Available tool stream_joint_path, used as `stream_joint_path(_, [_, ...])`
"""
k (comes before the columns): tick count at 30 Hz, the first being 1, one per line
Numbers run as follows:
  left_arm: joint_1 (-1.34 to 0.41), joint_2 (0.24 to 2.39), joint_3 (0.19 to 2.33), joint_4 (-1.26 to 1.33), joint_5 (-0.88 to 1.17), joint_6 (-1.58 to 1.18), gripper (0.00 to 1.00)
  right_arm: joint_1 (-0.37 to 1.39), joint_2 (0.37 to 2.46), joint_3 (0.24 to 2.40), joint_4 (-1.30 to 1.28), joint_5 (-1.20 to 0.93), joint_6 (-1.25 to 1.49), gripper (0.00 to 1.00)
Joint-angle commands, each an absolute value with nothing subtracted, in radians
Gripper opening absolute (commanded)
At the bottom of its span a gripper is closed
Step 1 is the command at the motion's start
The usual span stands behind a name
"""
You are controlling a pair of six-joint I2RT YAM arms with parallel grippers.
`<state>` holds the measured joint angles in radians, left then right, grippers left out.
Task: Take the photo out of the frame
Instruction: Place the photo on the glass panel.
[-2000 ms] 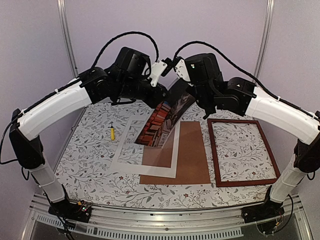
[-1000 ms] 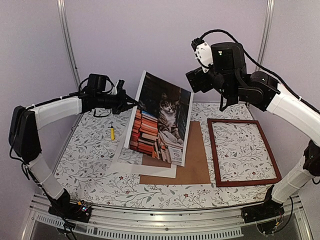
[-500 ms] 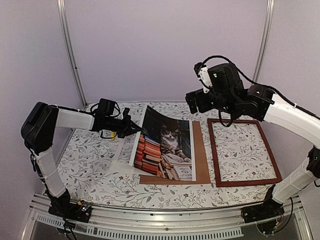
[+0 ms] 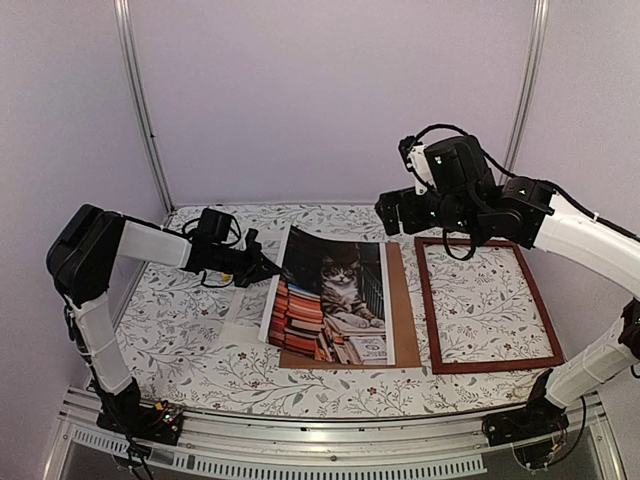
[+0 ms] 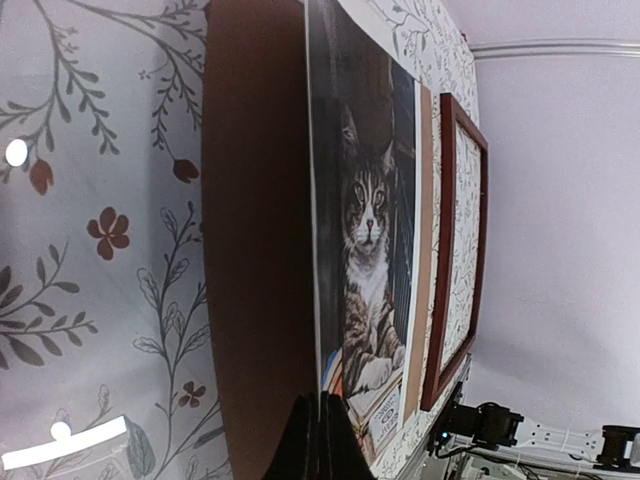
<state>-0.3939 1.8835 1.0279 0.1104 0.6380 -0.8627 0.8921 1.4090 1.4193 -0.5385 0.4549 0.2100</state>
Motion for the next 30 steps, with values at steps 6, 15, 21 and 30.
stream_joint_path(6, [-0.408, 1.887, 1.013, 0.118, 0.582, -0.854, 0.0, 0.882, 1.404, 1.396, -0.541, 0.396, 0.259, 0.99])
stream_joint_path(15, [-0.335, 1.885, 1.065, -0.049, 0.58, -0.732, 0.0, 0.879, 1.426, 1.392, -0.543, 0.377, 0.268, 0.99])
stream_joint_path(21, [-0.277, 1.898, 1.113, -0.151, 0.6, -0.641, 0.0, 0.879, 1.435, 1.386, -0.543, 0.375, 0.274, 0.99])
stream_joint_path(30, [-0.225, 1.932, 1.191, -0.284, 0.592, -0.533, 0.0, 0.875, 1.441, 1.371, -0.535, 0.372, 0.269, 0.99])
